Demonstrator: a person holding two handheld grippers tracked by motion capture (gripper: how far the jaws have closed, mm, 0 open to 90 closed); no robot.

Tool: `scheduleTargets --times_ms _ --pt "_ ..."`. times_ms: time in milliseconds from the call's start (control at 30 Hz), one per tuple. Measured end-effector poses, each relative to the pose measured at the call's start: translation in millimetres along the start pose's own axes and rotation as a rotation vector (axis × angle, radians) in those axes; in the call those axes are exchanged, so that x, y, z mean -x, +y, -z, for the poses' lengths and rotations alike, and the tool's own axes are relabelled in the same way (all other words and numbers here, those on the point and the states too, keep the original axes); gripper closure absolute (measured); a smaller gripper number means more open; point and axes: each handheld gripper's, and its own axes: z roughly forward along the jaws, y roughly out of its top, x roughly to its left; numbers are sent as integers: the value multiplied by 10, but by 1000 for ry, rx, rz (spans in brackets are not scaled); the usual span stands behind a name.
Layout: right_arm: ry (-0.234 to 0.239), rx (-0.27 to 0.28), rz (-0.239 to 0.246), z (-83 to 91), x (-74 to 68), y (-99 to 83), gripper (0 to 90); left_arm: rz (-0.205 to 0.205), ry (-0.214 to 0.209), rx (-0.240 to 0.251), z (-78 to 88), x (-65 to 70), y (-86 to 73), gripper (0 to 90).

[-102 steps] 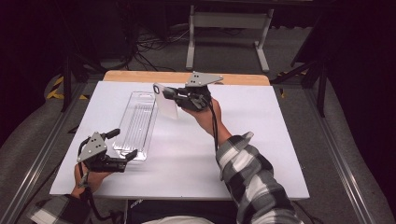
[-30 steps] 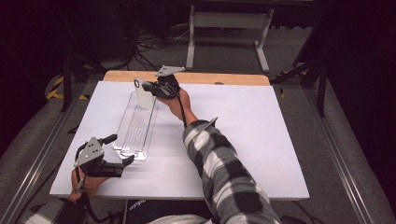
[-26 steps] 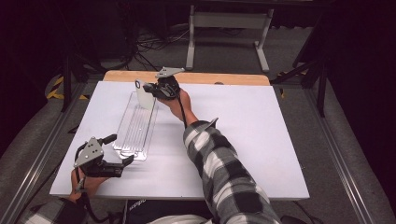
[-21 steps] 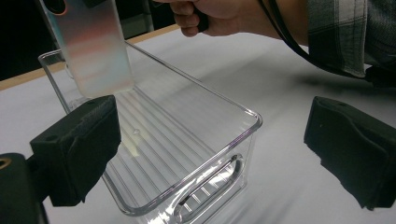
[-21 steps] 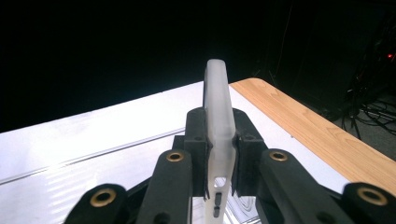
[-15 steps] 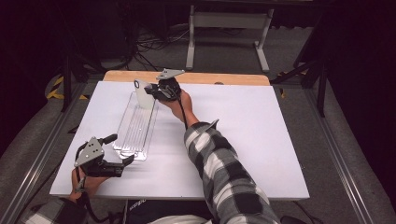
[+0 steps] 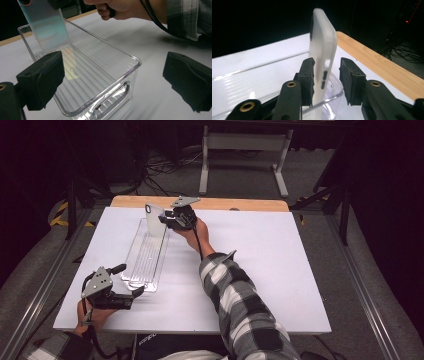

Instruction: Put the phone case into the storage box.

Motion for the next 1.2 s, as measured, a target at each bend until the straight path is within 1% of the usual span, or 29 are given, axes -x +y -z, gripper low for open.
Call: scheduleTargets --times_ms 33,133,300,400,467,533,600,667,733,767,867,900,1033,1100,1133,1200 --pt "-7 -10 -2 1 11 -12 645 1 -2 -1 -1 2 0 47" --pt "-11 -13 0 4 17 -25 645 6 -6 -3 -8 4 -2 47" --pt "-9 -47 11 -1 31 -66 661 6 -8 -5 -10 -4 -4 46" --pt "-10 -50 0 8 42 -94 656 3 -6 -5 -14 -1 -4 47" --pt "-15 -51 2 20 41 -110 648 1 -4 -6 -15 0 -4 47" --pt "-10 -44 -5 46 39 -124 646 -7 -4 -17 -26 9 -7 47" --pt "-7 -38 -5 55 34 -127 646 -10 2 -17 -32 4 -10 47" --pt "-20 -46 9 66 20 -128 634 -5 2 -13 -40 -3 -8 47" --pt "-25 -49 9 80 18 -129 631 -5 -3 -9 -42 11 -2 47" --pt "-28 -43 4 98 14 -131 631 -12 -4 -12 -46 16 0 47" --pt "-36 -42 9 150 5 -134 606 -21 -6 -23 -57 25 5 47" --pt "-44 -41 14 168 4 -135 600 -18 -2 -17 -64 29 3 47" --pt "-55 -30 15 243 10 -126 594 -19 -1 -18 -67 30 8 47" --pt "-55 -11 10 294 14 -114 594 -25 2 -22 -74 35 12 47" --pt "-64 -12 14 316 10 -106 595 -25 1 -21 -77 35 13 47" --pt "-63 -4 21 350 7 -95 597 -30 3 -24 -85 37 17 47"
